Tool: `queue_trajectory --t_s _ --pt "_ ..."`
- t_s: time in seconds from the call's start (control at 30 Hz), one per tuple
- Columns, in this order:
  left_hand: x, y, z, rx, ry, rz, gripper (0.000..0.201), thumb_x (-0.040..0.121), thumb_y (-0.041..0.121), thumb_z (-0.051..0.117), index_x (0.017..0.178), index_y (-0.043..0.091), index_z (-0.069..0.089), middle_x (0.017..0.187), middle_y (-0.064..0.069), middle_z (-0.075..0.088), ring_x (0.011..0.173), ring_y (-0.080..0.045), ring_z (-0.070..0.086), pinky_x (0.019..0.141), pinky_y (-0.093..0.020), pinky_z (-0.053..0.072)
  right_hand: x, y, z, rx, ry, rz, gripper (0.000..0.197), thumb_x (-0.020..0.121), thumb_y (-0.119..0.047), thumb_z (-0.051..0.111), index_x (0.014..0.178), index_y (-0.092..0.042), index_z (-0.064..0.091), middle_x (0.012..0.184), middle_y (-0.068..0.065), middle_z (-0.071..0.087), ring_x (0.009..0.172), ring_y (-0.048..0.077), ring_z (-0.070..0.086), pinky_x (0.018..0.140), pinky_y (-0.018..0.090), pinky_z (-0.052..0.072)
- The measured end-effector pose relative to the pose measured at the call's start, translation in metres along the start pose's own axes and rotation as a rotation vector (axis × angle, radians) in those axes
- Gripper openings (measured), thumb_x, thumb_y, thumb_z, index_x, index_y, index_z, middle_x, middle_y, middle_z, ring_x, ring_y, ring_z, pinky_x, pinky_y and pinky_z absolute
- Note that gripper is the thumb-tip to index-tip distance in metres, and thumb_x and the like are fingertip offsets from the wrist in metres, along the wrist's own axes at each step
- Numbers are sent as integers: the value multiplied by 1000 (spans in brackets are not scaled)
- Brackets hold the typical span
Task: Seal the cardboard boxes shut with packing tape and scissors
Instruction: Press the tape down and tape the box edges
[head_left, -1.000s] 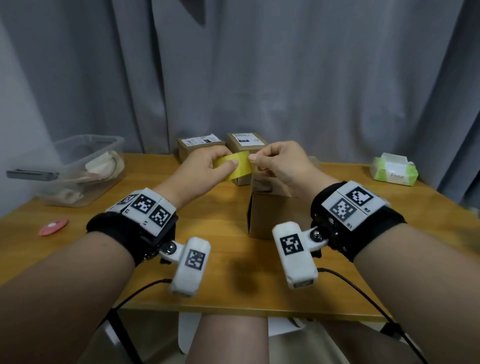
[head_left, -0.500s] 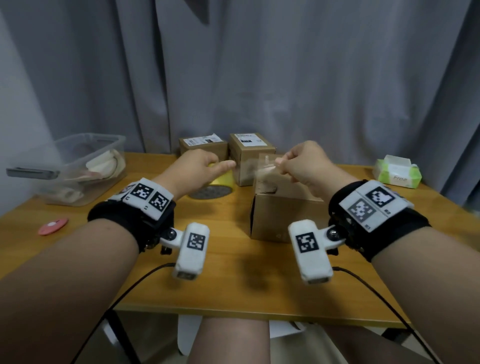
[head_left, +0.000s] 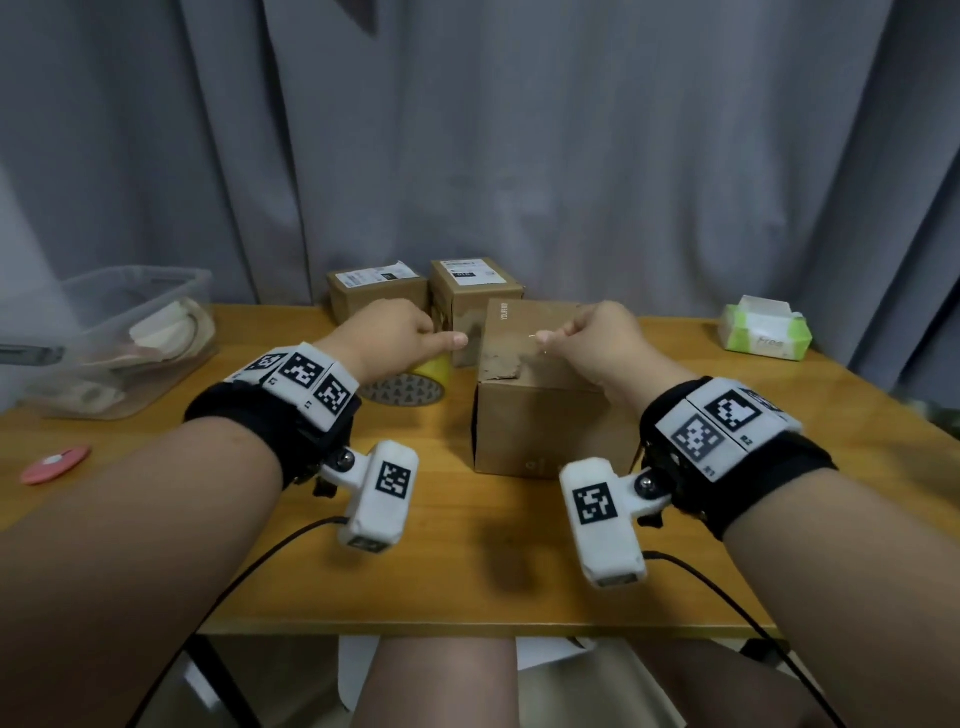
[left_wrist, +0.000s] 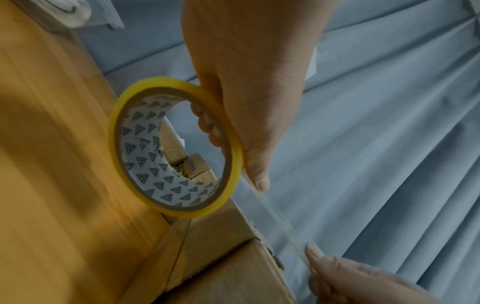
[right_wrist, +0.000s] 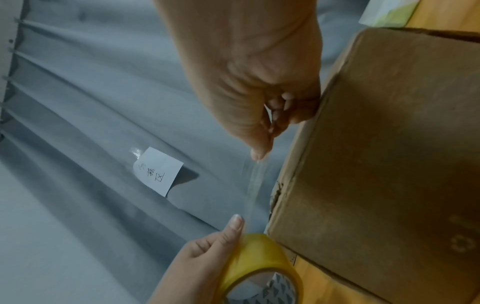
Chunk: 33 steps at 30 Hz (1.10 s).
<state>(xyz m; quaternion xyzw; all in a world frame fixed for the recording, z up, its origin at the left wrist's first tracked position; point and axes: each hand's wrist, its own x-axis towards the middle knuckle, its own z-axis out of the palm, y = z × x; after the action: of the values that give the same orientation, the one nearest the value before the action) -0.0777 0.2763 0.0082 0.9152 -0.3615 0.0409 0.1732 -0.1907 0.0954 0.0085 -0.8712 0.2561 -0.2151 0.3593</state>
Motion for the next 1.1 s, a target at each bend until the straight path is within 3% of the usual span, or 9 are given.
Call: queue_trajectory --t_s 0.07,0.2,0.33,0.47,0.67,0.77,0.87,1.0,1.1 --pt "1 3 -1 6 3 -5 56 88 60 49 59 12 46 51 -1 39 48 -15 40 49 -27 31 -1 2 3 34 24 8 28 88 -27 66 67 -11 57 86 7 59 76 19 54 74 32 48" --pt "5 12 -3 80 -16 3 58 88 60 48 54 14 39 49 0 35 47 -14 37 48 -27 27 -3 3 5 -49 80 -13 25 85 -19 60 62 -10 54 60 1 48 60 20 48 53 26 40" --pt "9 22 0 144 -68 5 58 88 62 45 60 11 47 51 -1 41 50 -15 42 50 -26 31 -4 11 6 -72 98 -11 28 84 -18 58 59 -14 47 59 0 45 57 17 45 48 25 31" --pt "12 26 2 178 -104 -2 59 86 65 45 60 12 46 51 -1 40 50 -16 43 52 -27 33 -3 15 2 -51 89 -21 16 85 -19 61 71 -10 59 71 4 53 69 20 52 57 26 38" --pt "16 31 2 240 -126 -12 59 86 65 44 62 11 47 54 -1 43 53 -15 45 53 -27 34 1 19 1 -112 106 -44 21 85 -18 62 66 -13 53 88 8 57 76 21 53 64 27 38" --pt "18 30 7 245 -144 -18 59 85 67 44 63 12 51 56 -2 47 55 -16 48 55 -27 37 0 19 -1 -162 88 -70 14 86 -18 62 75 -9 58 76 4 54 77 21 53 65 28 40" --pt "16 27 7 217 -140 -18 59 86 65 45 59 12 48 53 -1 43 52 -15 45 53 -26 34 -2 19 -3 -138 60 -80 20 85 -18 59 68 -9 56 63 2 50 69 21 51 62 27 39" --pt "12 25 -4 181 -102 10 60 87 63 45 56 12 40 50 0 36 47 -14 38 50 -26 29 -4 19 -4 144 7 -63 19 86 -15 56 76 -2 64 72 9 62 68 20 55 67 31 47" --pt "11 27 -9 189 -93 20 59 87 63 44 60 11 44 51 0 37 48 -14 38 50 -25 29 -7 19 -9 273 -14 -51 18 89 -13 58 77 0 64 64 2 62 59 13 51 62 28 45"
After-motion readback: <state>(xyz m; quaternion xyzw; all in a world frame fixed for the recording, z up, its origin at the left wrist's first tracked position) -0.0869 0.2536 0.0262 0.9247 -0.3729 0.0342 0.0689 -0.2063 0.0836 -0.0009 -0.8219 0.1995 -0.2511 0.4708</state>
